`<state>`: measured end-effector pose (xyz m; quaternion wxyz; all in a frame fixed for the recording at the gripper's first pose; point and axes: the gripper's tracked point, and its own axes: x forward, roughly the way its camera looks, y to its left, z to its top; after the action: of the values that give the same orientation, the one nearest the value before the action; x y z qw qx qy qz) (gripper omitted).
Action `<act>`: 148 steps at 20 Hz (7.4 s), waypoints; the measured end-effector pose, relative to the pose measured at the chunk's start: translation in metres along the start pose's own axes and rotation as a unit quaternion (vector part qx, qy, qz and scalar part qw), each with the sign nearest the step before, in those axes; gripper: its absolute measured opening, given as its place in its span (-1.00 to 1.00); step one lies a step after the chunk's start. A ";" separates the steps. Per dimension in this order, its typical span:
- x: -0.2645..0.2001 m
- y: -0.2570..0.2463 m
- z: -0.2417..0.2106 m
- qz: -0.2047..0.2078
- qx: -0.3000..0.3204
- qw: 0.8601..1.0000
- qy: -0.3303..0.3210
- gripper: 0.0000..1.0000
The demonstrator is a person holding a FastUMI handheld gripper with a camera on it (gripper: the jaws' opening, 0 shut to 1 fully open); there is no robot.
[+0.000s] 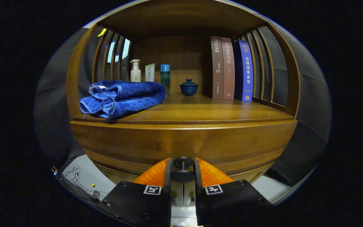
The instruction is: Pull open the drawer, take out the items inside it, and place them on the countertop above the cabinet.
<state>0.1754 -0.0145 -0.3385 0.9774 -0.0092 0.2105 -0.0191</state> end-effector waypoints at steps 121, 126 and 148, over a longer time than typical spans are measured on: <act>0.069 -0.011 0.162 0.024 0.044 0.978 0.202 -0.52; 0.094 -0.009 0.152 0.023 0.045 0.973 0.226 -0.52; -0.206 -0.015 0.097 0.017 0.044 0.992 -0.118 0.97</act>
<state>0.0275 -0.0200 -0.1655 0.9950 0.0349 0.0929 -0.0105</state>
